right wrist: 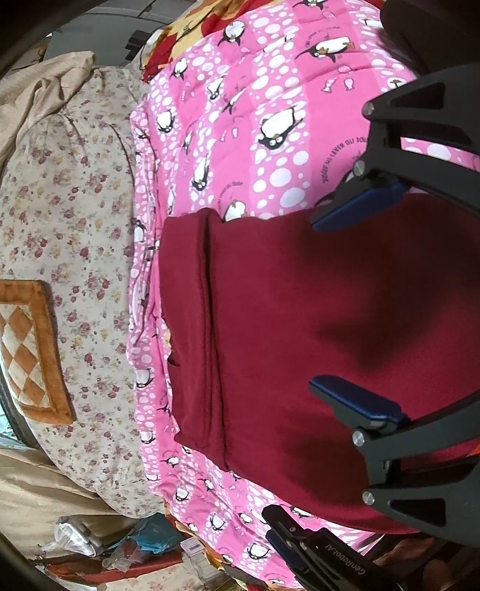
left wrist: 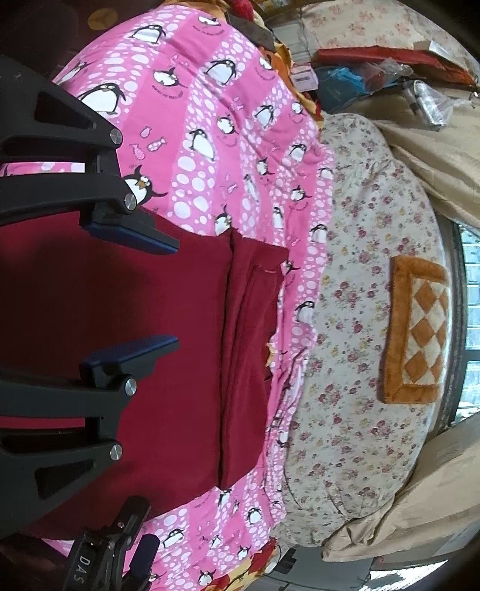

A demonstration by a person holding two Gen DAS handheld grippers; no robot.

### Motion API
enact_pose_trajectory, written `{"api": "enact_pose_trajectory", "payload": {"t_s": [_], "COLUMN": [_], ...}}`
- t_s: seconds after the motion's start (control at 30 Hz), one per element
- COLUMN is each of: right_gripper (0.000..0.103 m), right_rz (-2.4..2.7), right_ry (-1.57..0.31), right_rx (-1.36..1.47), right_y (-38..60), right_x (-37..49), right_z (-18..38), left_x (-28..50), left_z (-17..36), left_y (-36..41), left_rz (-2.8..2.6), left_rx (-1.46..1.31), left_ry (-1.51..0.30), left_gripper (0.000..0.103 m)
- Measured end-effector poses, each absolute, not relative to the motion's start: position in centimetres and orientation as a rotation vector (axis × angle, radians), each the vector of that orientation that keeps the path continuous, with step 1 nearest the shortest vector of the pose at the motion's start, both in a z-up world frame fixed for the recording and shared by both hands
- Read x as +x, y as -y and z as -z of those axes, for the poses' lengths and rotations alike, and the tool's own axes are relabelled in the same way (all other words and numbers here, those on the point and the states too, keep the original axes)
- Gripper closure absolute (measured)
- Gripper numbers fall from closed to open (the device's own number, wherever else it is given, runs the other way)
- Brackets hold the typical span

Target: Fold small clothes

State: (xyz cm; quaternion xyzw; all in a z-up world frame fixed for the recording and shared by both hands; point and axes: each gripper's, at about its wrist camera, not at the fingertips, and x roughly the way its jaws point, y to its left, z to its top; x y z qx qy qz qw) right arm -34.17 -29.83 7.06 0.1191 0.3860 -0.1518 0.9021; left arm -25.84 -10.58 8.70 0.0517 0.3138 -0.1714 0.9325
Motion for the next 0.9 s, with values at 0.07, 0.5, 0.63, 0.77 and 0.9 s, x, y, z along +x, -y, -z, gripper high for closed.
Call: {"api": "enact_pose_trajectory", "payload": {"t_s": [0.07, 0.5, 0.63, 0.77, 0.9], "right_gripper": [0.020, 0.020, 0.019, 0.019, 0.019], "right_rz": [0.306, 0.119, 0.126, 0.136, 0.161], "right_ry": [-0.821, -1.062, -1.046, -1.029, -1.024], "right_rx": [0.251, 0.251, 0.196, 0.200, 0.228], "right_y": [29.9, 31.0, 31.4, 31.7, 32.1], "right_x": [-34.0, -28.8, -27.4, -26.7, -26.2], "right_z": [-6.9, -11.4, -14.3, -15.1, -14.3], "left_x": [-25.2, -20.5, -19.4, -18.8, -18.8], "left_z": [-8.4, -11.4, -12.8, -13.0, -12.3], "left_y": [10.8, 13.7, 14.3, 14.6, 14.5], "left_rz": [0.347, 0.385, 0.380, 0.379, 0.379], "left_rx": [0.111, 0.186, 0.172, 0.169, 0.173], "left_ry": [-0.697, -0.892, -0.893, -0.901, -0.917], "left_gripper": [0.079, 0.079, 0.079, 0.079, 0.079]}}
